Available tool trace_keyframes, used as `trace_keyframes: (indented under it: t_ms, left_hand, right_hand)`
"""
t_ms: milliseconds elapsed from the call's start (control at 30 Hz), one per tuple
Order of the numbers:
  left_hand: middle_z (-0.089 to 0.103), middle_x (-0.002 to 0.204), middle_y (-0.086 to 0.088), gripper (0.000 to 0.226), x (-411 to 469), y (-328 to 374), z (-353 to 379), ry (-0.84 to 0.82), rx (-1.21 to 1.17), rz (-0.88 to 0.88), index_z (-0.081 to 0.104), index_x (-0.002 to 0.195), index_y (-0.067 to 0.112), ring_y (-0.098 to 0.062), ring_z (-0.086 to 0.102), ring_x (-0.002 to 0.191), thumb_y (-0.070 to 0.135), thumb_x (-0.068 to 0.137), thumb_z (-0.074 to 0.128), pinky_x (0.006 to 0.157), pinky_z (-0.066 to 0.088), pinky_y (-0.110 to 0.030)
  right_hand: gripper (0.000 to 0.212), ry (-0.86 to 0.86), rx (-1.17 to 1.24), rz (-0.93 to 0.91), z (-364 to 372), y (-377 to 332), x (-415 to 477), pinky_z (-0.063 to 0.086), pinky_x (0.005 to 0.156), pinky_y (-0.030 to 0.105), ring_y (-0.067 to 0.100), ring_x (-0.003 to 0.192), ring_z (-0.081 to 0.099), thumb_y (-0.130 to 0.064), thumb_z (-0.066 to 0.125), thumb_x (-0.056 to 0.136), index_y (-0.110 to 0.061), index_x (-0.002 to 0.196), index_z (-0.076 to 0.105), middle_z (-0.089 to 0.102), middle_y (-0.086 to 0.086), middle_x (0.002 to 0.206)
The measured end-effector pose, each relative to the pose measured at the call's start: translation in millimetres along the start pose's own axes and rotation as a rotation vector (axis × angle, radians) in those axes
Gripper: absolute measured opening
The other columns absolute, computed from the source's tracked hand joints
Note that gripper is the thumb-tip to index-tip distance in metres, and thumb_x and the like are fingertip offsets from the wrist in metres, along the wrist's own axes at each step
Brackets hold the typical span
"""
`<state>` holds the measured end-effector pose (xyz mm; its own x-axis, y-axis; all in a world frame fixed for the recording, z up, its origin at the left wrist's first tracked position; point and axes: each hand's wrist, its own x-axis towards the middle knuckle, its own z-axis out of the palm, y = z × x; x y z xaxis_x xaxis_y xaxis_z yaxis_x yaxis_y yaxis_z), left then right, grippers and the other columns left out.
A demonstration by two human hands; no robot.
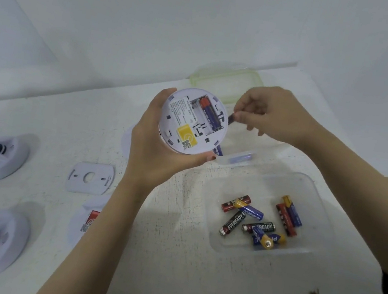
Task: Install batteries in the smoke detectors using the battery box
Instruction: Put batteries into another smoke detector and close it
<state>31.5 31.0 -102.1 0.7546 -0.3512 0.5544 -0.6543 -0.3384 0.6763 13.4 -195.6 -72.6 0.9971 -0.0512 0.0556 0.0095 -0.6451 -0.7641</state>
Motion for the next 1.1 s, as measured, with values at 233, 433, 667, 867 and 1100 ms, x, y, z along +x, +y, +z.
trace_keyframes:
  t_ms: [233,433,667,867,1100]
  left_hand:
    - [0.049,0.116,0.031,0.087,-8,4,-10,0.012,0.012,0.015,0.04,0.127,0.026,0.015,0.051,0.107,0.053,0.056,0.081,0.086,0.043,-0.004]
    - [0.055,0.113,0.035,0.087,-18,11,-25,-0.002,-0.026,0.021,0.042,0.126,0.026,0.012,0.055,0.105,0.042,0.053,0.088,0.085,0.043,-0.006]
    - [0.054,0.111,0.043,0.087,-29,11,-64,0.023,-0.047,-0.008,0.042,0.124,0.03,0.012,0.056,0.103,0.051,0.051,0.083,0.084,0.044,-0.006]
    - [0.054,0.113,0.042,0.088,-42,13,-103,0.004,-0.066,-0.016,0.041,0.125,0.031,0.013,0.055,0.106,0.048,0.049,0.083,0.084,0.043,-0.005]
    - [0.053,0.118,0.04,0.091,-61,8,-154,-0.049,-0.066,-0.03,0.039,0.127,0.035,0.011,0.054,0.112,0.047,0.049,0.084,0.086,0.044,-0.006]
  right_hand:
    - [0.013,0.474,0.303,-0.264,12,-39,-35,0.055,0.067,0.031,0.016,0.068,0.066,-0.01,0.065,0.085,-0.011,0.097,0.065,0.069,-0.013,0.072]
    - [0.004,0.487,-0.065,-0.72,40,-60,-61,0.055,0.063,0.038,0.021,0.071,0.069,-0.003,0.07,0.082,0.001,0.084,0.07,0.072,0.008,0.081]
    - [0.008,0.426,-0.202,-0.871,75,-74,-64,0.053,0.076,0.037,0.022,0.091,0.067,-0.008,0.067,0.087,-0.002,0.083,0.072,0.073,0.008,0.094]
    - [0.052,0.231,0.146,-0.514,99,-109,-68,0.04,0.104,0.037,0.013,0.125,0.048,-0.02,0.068,0.085,-0.022,0.134,0.049,0.051,-0.007,0.135]
    - [0.068,-0.238,0.783,-0.241,124,-152,-75,0.054,0.074,0.024,0.012,0.09,0.067,-0.01,0.06,0.083,-0.029,0.141,0.031,0.068,-0.001,0.107]
